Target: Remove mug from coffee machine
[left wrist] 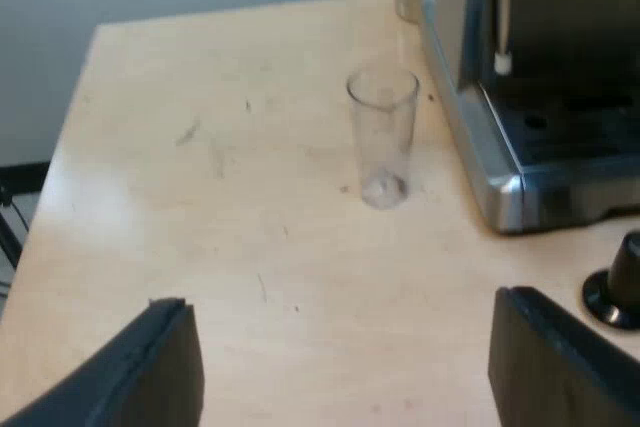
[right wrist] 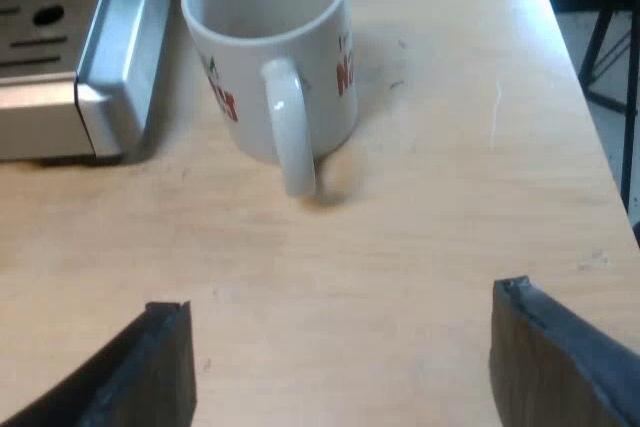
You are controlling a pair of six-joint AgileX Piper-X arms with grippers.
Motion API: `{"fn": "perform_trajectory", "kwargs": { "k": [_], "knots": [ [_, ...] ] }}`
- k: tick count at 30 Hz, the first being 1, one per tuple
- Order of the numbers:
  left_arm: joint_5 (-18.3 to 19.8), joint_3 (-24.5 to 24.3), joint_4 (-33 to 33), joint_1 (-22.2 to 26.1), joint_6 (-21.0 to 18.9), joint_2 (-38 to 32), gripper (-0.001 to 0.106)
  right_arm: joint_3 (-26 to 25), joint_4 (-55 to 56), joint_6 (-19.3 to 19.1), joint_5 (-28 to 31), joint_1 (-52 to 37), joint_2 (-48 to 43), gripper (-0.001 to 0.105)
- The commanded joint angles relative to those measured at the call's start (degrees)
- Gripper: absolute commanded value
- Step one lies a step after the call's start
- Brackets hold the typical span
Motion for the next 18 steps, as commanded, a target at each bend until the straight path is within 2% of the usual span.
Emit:
{"fn": "perform_trajectory", "kwargs": {
  "k": [1, 7, 10, 14, 18],
  "knots": [
    [0.3, 1.8, -1.0, 0.0, 0.3, -2.1, 0.063, -0.1, 0.3, -0.4, -0.3, 0.0, -2.7, 0.063],
    [0.3, 6.0, -5.2, 0.0, 0.3, -2.1, 0.063, -0.1, 0.3, -0.4, -0.3, 0.0, -2.7, 0.063],
    [0.3, 7.4, -5.0, 0.0, 0.3, -2.1, 0.063, -0.1, 0.3, -0.3, -0.3, 0.0, -2.7, 0.063],
    [2.5, 9.2, -4.2, 0.0, 0.3, -2.1, 0.063, -0.1, 0.3, -0.3, -0.3, 0.0, -2.7, 0.063],
    [3.1, 9.2, -3.6, 0.0, 0.5, -2.1, 0.063, -0.1, 0.3, -0.3, -0.3, 0.0, -2.7, 0.063]
  ]
}}
